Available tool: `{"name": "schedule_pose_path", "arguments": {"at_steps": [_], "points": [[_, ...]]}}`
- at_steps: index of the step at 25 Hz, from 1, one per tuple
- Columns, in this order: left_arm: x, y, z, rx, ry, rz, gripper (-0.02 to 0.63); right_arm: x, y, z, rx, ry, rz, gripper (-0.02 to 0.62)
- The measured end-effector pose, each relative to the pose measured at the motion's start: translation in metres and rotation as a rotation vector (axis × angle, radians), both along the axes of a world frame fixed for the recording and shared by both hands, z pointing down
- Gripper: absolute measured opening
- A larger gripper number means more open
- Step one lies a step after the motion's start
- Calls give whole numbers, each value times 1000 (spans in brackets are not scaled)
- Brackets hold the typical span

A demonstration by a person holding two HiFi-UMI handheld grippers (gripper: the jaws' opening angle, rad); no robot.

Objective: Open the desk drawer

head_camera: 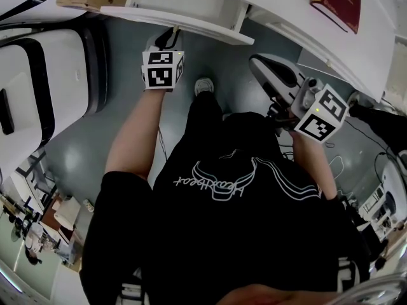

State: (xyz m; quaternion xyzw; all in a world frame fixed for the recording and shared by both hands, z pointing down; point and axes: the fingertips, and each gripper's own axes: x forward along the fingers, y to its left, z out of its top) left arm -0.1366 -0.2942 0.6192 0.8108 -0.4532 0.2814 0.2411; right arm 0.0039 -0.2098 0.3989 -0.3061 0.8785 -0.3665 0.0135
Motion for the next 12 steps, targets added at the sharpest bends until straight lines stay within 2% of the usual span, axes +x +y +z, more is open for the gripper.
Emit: {"name": "schedule_pose_path", "arguments": {"at_steps": [12], "points": [[-15,34,1,0,-1,-3,77,-6,11,-1,-4,-15,-65,5]]}}
